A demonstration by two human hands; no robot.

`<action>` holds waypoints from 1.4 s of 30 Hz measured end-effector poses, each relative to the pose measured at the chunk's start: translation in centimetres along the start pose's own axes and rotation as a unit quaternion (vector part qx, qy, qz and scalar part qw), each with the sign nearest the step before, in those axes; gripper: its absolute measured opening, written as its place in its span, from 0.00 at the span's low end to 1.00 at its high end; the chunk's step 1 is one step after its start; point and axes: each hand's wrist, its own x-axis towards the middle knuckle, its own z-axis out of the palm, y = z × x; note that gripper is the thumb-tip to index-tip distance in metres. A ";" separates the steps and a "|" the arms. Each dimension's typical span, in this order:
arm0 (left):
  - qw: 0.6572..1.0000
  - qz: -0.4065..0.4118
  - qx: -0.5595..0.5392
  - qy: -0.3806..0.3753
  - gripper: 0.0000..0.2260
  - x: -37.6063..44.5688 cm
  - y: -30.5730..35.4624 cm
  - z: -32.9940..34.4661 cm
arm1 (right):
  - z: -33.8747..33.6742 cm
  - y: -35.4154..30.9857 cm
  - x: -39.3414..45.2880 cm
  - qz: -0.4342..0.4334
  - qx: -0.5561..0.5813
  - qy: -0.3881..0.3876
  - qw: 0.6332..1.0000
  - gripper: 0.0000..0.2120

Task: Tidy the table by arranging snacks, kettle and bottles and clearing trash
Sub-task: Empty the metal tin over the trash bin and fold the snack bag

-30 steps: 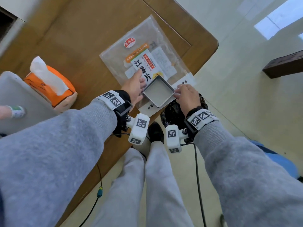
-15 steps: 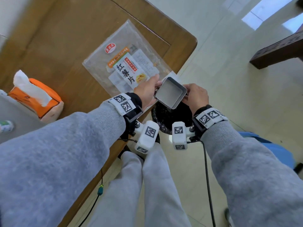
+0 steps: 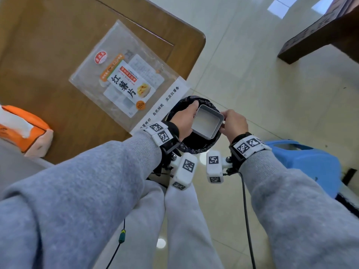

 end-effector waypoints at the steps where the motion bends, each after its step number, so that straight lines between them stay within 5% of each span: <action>1: 1.000 -0.003 -0.001 -0.001 0.31 -0.1 -0.1 -0.4 | 0.4 -0.1 0.1 0.013 0.001 -0.007 1.000 0.12; 4: 1.000 -0.015 -0.008 0.000 0.40 -0.3 -0.3 -1.7 | 1.3 -1.7 -1.4 0.014 -0.041 -0.012 0.999 0.11; 11: 0.997 0.009 -0.075 0.005 0.30 -0.9 -0.5 -5.2 | 4.0 -4.1 -4.4 0.021 -0.045 -0.018 0.999 0.10; 16: 0.992 0.041 -0.119 0.019 0.30 -2.0 -0.2 -8.8 | 6.3 -4.5 -4.4 -0.005 -0.088 -0.063 0.994 0.30; 27: 0.977 0.090 -0.157 0.114 0.32 -2.0 0.5 -18.2 | 10.1 -7.1 -7.8 0.028 -0.026 -0.104 0.994 0.21; 33: 0.974 0.132 -0.078 0.164 0.23 -2.0 -0.1 -17.1 | 9.7 -7.4 -8.3 0.030 0.016 -0.133 0.990 0.11; 42: 0.993 0.083 0.020 0.085 0.26 -1.6 -2.6 -11.9 | 8.1 -6.5 -7.5 -0.038 0.156 -0.061 0.985 0.16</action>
